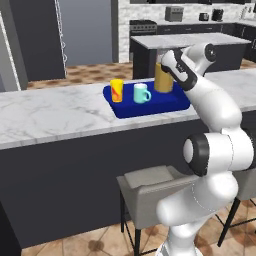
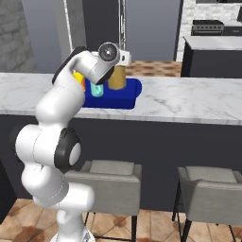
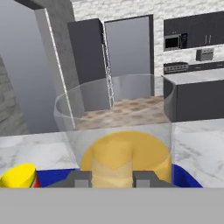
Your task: There is a tray on the dining counter. Grab the cup, mug, and pitcher and place them on the tray. The pitcher may be placed next to the tray if it cannot fit the tray.
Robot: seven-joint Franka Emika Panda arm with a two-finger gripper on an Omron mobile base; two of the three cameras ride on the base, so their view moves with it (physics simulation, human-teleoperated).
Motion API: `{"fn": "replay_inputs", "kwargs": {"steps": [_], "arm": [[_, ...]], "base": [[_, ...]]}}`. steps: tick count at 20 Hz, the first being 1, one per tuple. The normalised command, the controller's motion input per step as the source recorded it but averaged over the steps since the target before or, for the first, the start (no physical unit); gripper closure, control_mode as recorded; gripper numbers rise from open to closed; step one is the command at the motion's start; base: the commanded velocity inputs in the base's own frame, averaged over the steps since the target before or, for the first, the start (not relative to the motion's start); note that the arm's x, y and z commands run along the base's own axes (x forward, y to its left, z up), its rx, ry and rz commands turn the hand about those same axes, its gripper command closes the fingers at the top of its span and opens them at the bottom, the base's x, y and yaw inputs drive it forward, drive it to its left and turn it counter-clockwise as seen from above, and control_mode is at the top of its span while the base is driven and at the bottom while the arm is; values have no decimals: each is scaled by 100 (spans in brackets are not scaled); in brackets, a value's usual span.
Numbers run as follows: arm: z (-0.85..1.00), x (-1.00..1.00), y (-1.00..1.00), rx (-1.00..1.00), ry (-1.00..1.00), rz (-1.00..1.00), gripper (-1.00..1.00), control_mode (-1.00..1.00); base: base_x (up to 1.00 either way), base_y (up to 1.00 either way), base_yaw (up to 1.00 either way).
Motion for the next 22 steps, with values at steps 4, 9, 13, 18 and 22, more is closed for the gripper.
{"fn": "replay_inputs", "kwargs": {"steps": [4, 9, 13, 18, 22], "arm": [[-16, 18, 0, 0, 0, 0, 100, -100], [-10, 20, 0, 0, 0, 0, 100, -100], [-15, 16, 0, 0, 0, 0, 100, -100], [-26, 18, 0, 0, 0, 0, 100, -100], [-26, 23, 0, 0, 0, 0, 100, -100]], "base": [[0, 0, 0], [0, 0, 0], [0, 0, 0], [0, 0, 0], [0, 0, 0]]}}
